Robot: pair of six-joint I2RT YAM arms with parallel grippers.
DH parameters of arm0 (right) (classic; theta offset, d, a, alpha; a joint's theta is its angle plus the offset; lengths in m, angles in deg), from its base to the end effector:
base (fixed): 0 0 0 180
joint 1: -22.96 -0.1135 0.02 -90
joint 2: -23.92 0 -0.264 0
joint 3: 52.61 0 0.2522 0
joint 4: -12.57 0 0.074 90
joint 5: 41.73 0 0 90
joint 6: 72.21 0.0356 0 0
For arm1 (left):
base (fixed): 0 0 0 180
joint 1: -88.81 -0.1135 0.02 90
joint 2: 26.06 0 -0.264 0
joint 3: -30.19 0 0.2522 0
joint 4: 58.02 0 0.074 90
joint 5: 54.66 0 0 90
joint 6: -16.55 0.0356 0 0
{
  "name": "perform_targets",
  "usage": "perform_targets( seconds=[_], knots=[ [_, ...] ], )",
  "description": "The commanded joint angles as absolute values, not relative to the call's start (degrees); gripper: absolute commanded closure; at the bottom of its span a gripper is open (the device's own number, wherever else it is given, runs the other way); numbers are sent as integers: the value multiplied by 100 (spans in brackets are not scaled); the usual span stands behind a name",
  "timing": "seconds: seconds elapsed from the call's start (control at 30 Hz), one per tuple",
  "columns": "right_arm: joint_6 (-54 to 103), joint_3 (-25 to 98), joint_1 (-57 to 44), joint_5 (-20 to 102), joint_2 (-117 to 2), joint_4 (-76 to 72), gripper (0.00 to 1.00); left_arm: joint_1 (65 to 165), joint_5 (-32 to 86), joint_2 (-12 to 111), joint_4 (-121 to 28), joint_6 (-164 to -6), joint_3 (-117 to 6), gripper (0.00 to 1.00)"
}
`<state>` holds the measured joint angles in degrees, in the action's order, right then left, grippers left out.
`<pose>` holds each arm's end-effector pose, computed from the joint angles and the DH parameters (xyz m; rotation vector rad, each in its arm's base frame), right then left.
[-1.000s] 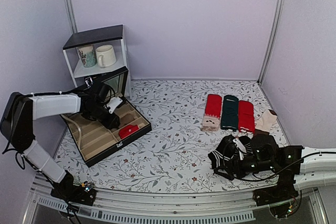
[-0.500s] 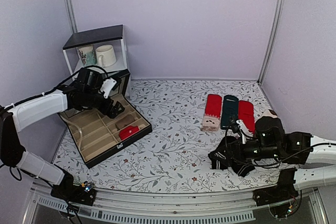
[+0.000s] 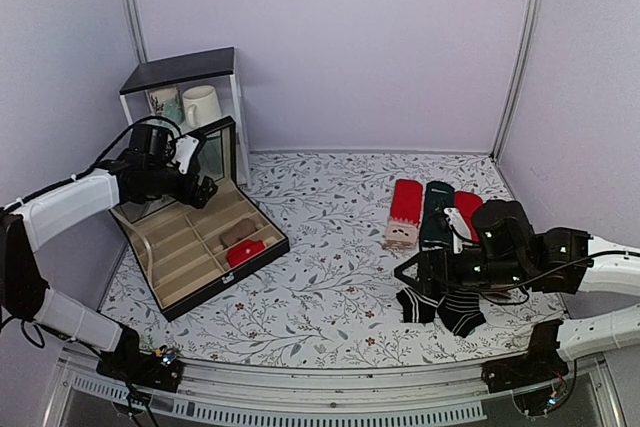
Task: Roll the socks
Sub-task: Reset both arms
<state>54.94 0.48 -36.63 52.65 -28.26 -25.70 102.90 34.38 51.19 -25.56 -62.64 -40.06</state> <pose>0.1022 0.1688 0.2596 -0.4144 2.3179 0.8106 0.2876 -0.0728 0.2706 0.4959 2.2048 -0.0495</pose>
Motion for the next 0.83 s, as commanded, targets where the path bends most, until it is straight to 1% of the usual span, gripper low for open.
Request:
perform_targets(
  seconds=[0.0, 0.07, 0.2, 0.43, 0.63, 0.8],
  knots=[
    [5651, 342, -3638, 5630, -2979, -2685, 0, 9811, 3680, 4861, -2871, -6523, -4150, 1],
    [5721, 391, -3643, 5711, -3039, -2685, 0, 9651, 3752, 4795, -2940, -6528, -4201, 1],
    [5937, 493, -3645, 5989, -3149, -2683, 0, 9299, 3509, 4804, -2938, -6515, -4430, 1],
    [6818, 722, -3640, 6966, -3486, -3157, 0, 9232, 3140, 4642, -3057, -6439, -4396, 1],
    [6325, 794, -3645, 7049, -3647, -3137, 0, 9228, 2657, 4433, -3096, -6433, -4348, 1],
    [6299, 845, -3645, 7040, -3751, -3137, 0, 9242, 1725, 4054, -3346, -6516, -4163, 1]
  ],
)
